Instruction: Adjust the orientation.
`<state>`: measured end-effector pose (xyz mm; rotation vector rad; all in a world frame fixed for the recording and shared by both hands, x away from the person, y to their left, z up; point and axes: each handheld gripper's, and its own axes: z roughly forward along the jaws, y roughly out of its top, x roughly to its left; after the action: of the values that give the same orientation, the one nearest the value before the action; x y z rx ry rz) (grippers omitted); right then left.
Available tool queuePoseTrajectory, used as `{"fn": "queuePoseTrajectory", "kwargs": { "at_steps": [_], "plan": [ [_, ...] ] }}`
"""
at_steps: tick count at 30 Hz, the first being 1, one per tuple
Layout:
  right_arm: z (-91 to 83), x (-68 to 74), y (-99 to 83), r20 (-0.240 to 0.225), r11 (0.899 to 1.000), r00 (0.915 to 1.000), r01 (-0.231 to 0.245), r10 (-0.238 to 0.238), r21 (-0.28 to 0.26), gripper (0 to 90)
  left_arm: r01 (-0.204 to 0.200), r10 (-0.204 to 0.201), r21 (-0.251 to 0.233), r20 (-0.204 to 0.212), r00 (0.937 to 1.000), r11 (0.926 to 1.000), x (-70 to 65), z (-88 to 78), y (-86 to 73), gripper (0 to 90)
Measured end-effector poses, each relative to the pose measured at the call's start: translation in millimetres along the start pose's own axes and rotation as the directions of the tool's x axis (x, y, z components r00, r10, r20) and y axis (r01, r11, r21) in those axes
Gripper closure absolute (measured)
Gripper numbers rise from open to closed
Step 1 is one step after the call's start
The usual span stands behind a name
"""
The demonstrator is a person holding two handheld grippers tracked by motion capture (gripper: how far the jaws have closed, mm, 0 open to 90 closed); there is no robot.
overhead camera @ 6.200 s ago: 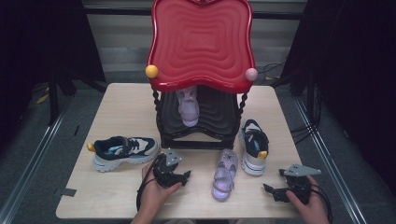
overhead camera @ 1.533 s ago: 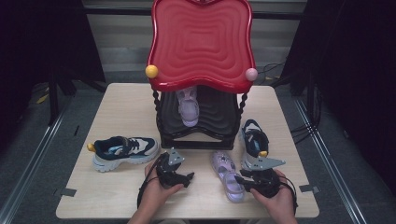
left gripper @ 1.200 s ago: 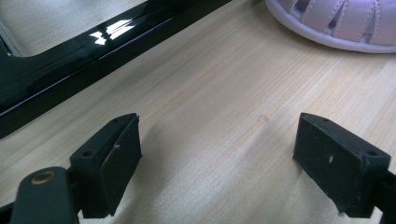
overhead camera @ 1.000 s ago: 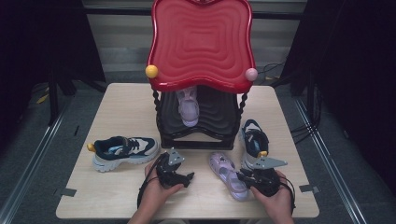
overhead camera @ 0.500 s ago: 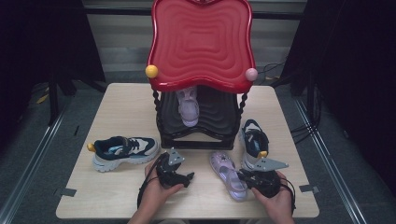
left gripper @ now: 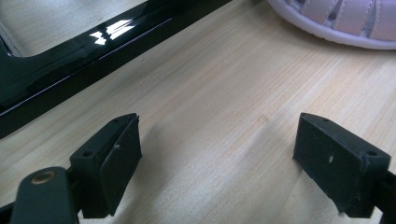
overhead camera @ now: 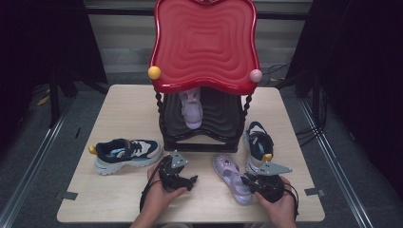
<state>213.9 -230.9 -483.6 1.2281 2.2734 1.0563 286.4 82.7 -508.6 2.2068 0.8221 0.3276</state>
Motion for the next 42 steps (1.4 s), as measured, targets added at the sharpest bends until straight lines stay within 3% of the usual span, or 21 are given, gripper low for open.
{"fn": "queuePoseTrajectory", "kwargs": {
  "at_steps": [11, 19, 42],
  "plan": [
    [-2.1, 2.4, 1.8, 0.023, 0.996, 0.9957, 0.090, -0.089, -0.013, 82.5, -0.003, 0.003, 0.005, -0.001, 1.0000, 1.0000, 0.2, -0.3, 0.2, 14.3],
    [-12.9, 3.5, 6.6, 0.024, 0.994, 0.9963, 0.083, -0.082, -0.065, 82.5, -0.001, 0.001, 0.000, 0.000, 1.0000, 1.0000, 0.1, 0.0, 0.0, 14.3],
    [-36.0, 11.0, 24.2, 0.046, 0.976, 0.9903, 0.137, -0.131, -0.169, 82.5, 0.000, 0.000, 0.000, 0.000, 1.0000, 1.0000, 0.0, 0.0, 0.0, 14.4]
  ]
}}
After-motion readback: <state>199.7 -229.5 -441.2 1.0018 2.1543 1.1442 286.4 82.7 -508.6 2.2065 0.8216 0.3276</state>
